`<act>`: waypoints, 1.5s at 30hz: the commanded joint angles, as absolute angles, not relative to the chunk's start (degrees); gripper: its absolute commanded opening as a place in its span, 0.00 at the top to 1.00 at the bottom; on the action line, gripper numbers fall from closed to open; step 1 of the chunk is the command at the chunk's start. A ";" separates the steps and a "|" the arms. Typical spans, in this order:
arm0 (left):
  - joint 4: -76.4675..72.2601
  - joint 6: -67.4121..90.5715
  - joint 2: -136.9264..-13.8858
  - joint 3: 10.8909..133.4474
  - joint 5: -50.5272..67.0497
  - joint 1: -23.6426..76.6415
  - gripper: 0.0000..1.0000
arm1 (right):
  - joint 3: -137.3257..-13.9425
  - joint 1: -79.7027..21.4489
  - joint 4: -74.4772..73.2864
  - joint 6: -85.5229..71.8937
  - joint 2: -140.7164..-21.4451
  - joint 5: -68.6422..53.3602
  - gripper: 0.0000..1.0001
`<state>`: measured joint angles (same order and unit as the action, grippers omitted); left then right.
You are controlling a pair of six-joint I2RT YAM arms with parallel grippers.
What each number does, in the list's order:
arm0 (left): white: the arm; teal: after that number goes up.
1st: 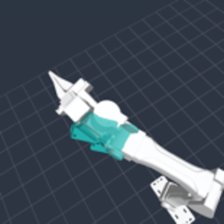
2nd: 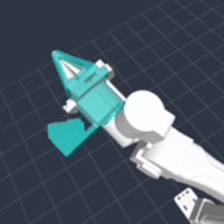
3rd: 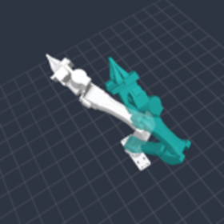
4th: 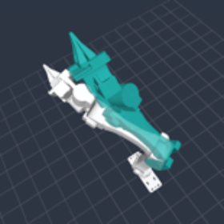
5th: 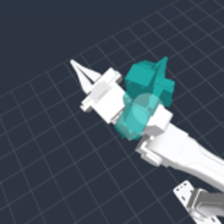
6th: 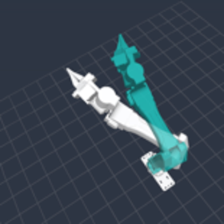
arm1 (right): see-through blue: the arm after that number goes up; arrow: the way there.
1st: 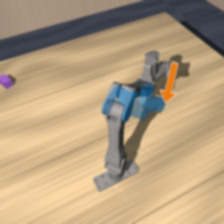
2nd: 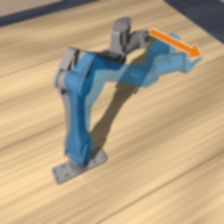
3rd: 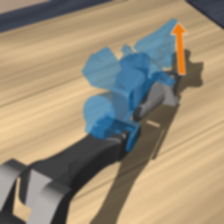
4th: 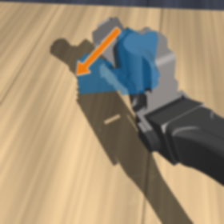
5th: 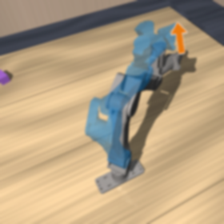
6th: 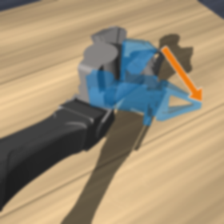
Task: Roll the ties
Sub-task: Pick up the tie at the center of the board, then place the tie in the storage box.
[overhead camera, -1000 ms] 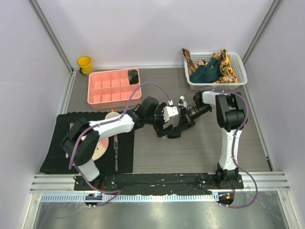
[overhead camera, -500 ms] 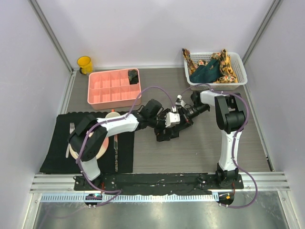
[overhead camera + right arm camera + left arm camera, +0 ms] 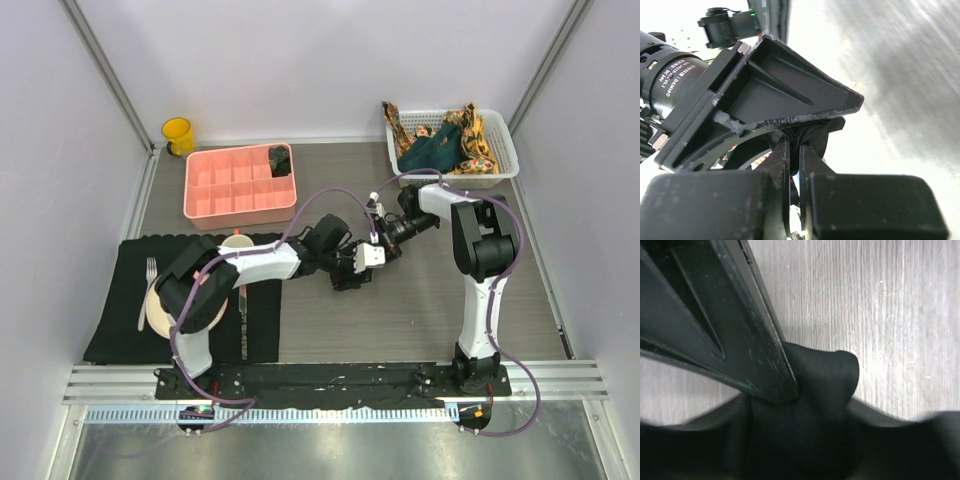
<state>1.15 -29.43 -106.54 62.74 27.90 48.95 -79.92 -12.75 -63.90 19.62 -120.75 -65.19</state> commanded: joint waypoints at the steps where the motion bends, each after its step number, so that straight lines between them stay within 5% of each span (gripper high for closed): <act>1: 9.72 -28.23 -99.68 68.27 26.73 49.04 0.23 | -84.90 -13.01 -69.95 24.17 -116.28 -68.73 0.99; 2: 11.50 -24.30 -98.01 69.51 23.24 49.04 0.06 | -86.21 -12.83 -70.22 24.08 -116.11 -69.43 0.99; 3: 13.69 -22.08 -97.04 70.74 22.25 48.35 0.00 | -86.83 -12.31 -70.40 24.08 -115.76 -69.87 0.99; 12: 39.94 -3.44 -89.11 89.07 20.22 34.03 0.00 | -98.95 -8.97 -71.28 22.59 -115.74 -72.95 0.99; 17: 47.55 4.46 -90.35 98.88 35.65 24.98 0.00 | -105.38 -10.02 -72.24 22.94 -116.55 -76.37 0.99; 23: 40.96 14.59 -88.42 92.73 60.60 16.87 0.00 | -103.19 -13.35 -77.86 30.04 -112.68 -82.17 0.99; 33: 13.40 36.37 -84.38 72.53 63.11 21.53 0.00 | -98.09 -16.70 -78.75 31.20 -106.70 -85.25 0.99; 45: -10.98 53.33 -85.87 65.31 64.60 26.63 0.02 | -95.10 -16.88 -77.87 30.06 -104.94 -85.87 0.99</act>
